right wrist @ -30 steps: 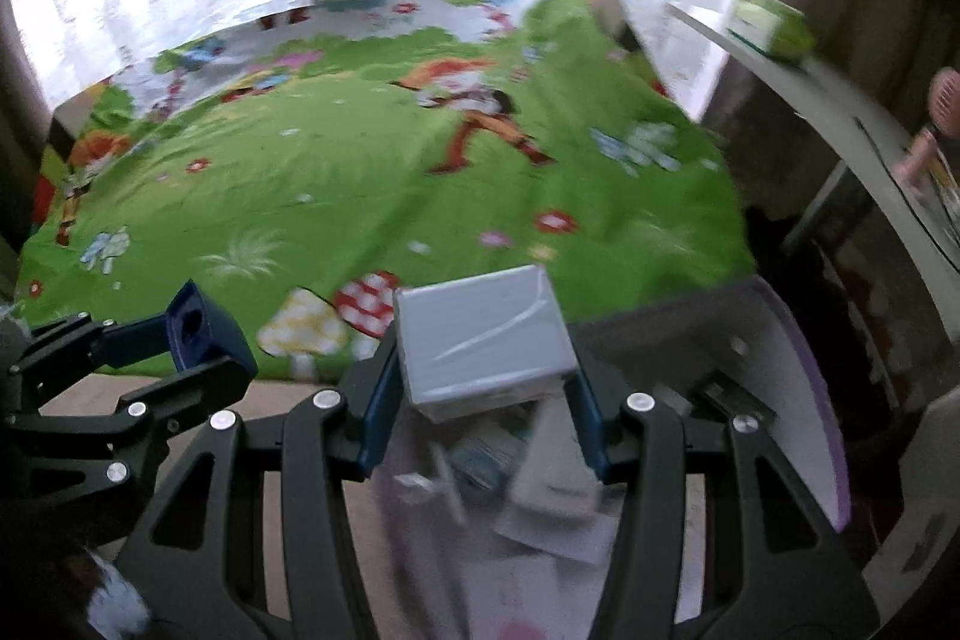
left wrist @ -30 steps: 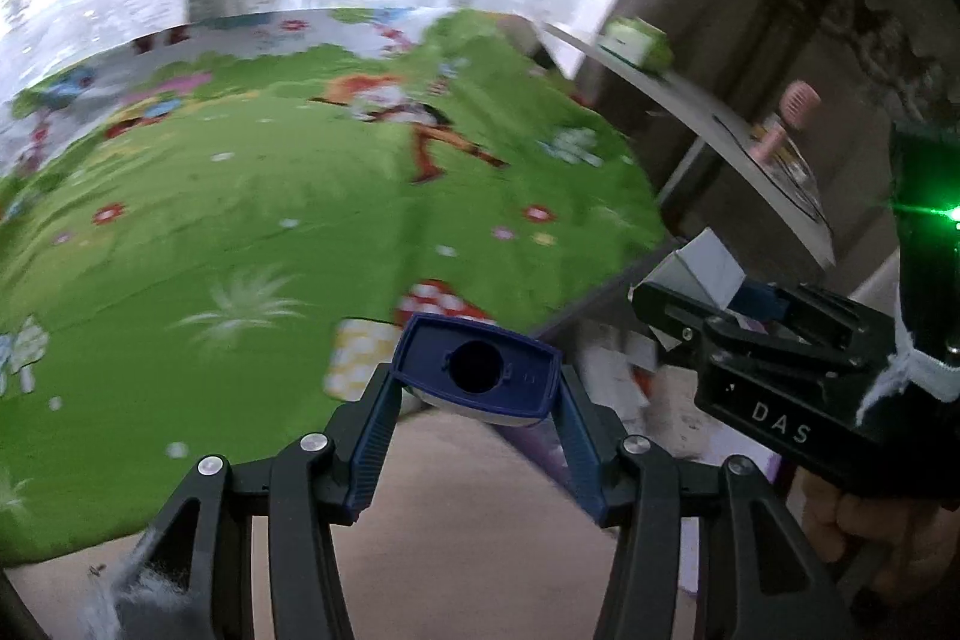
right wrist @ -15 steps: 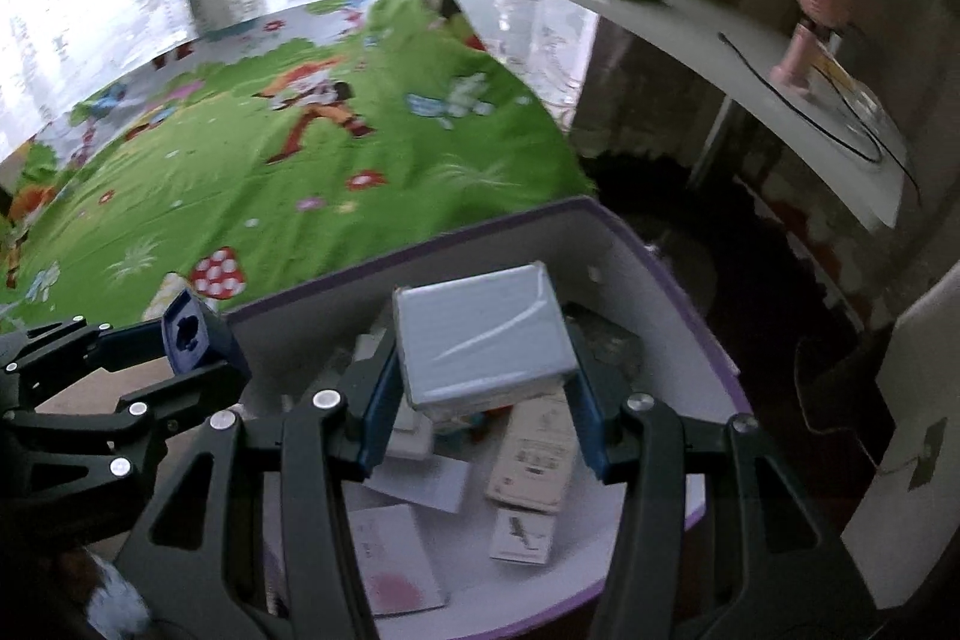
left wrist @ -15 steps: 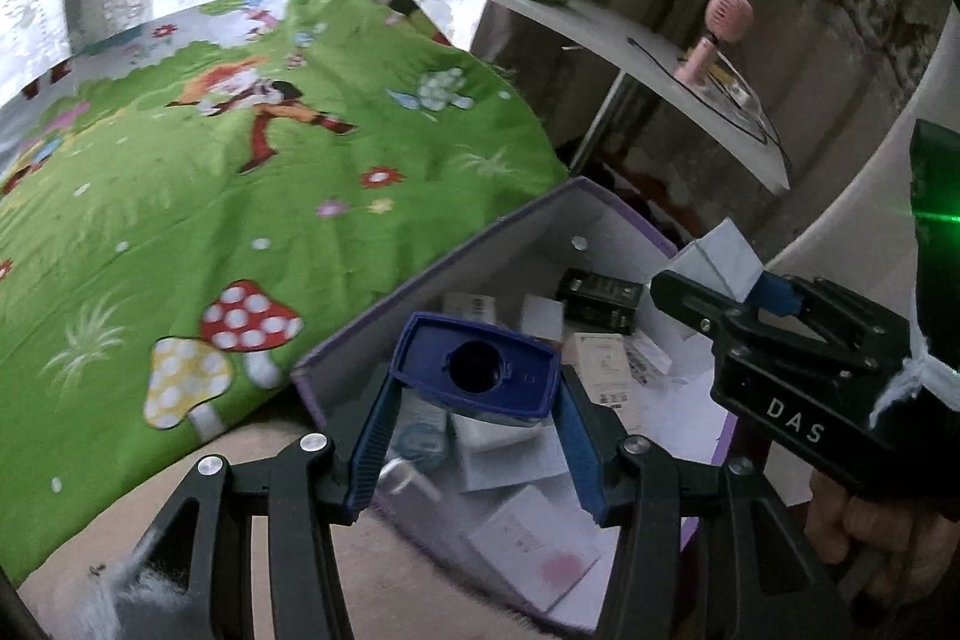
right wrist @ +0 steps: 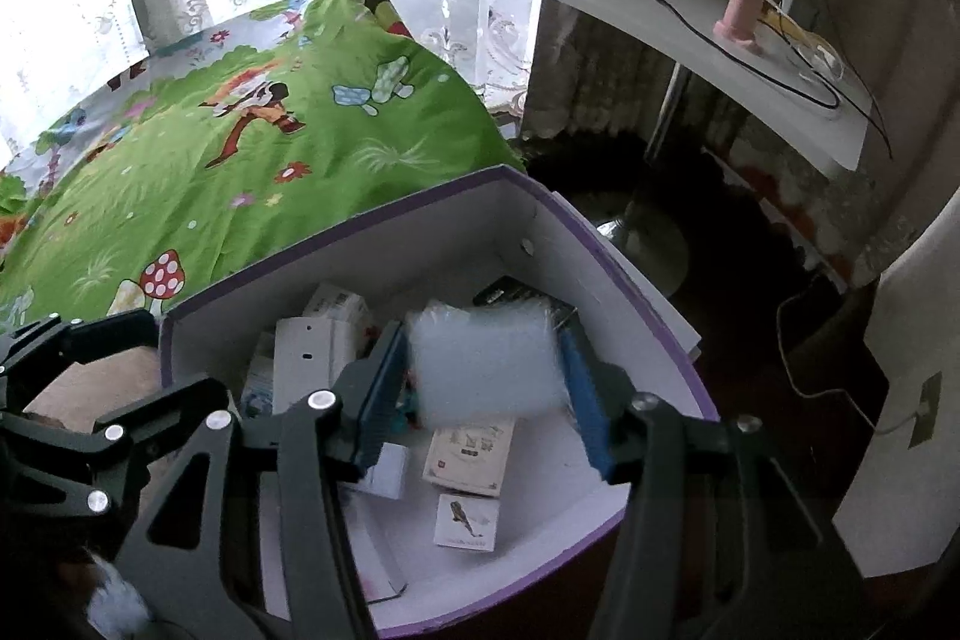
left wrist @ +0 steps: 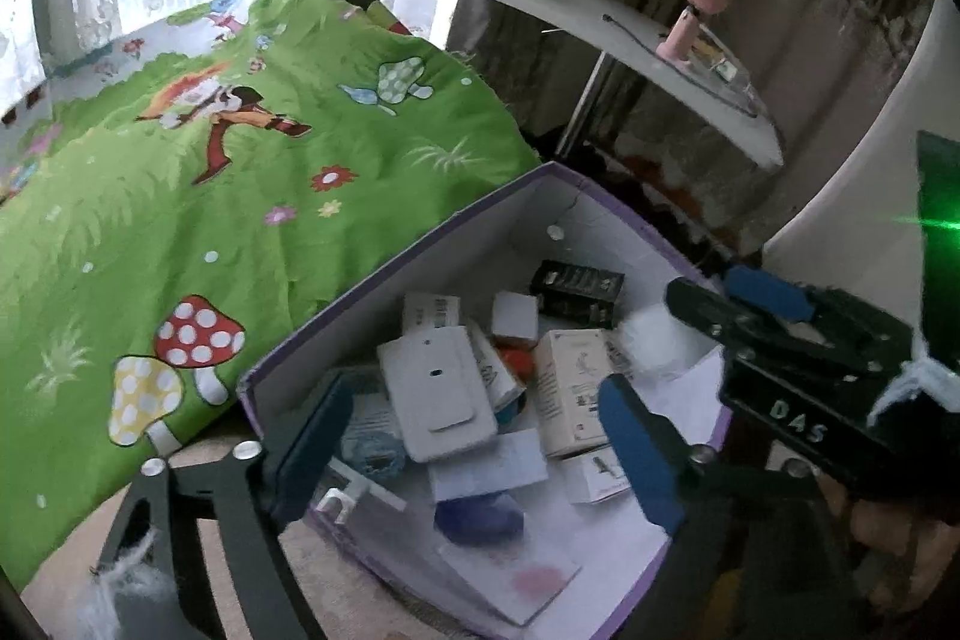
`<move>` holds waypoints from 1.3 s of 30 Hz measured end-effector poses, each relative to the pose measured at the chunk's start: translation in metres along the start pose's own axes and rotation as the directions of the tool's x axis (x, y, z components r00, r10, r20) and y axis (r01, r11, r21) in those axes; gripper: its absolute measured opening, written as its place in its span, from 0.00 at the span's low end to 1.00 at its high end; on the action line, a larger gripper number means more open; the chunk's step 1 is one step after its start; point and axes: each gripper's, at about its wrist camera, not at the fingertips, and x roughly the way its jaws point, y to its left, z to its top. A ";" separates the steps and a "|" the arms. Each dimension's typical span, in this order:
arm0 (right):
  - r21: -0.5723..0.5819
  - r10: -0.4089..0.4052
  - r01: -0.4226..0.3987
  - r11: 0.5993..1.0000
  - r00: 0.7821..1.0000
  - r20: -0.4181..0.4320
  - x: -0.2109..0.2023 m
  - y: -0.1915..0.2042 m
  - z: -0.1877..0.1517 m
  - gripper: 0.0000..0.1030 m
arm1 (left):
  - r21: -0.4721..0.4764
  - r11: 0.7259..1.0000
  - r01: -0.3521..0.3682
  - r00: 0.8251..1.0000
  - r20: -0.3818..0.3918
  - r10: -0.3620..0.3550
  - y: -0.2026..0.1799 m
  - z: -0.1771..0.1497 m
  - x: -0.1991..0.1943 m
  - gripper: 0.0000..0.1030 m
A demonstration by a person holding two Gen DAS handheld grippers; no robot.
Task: Organize rigid objects
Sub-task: 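Open both grippers to drop the navy holder and white cube inside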
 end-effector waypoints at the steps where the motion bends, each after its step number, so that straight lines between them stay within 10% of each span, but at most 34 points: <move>1: 0.002 -0.004 0.004 1.000 1.000 0.000 -0.001 -0.002 -0.001 0.58 | 0.006 1.000 -0.014 1.000 -0.004 0.014 -0.001 0.000 0.000 0.86; 39: 0.064 -0.020 0.024 0.998 0.999 -0.048 -0.002 -0.033 -0.023 0.59 | 0.152 0.988 -0.016 0.998 -0.061 0.026 -0.043 -0.013 0.004 1.00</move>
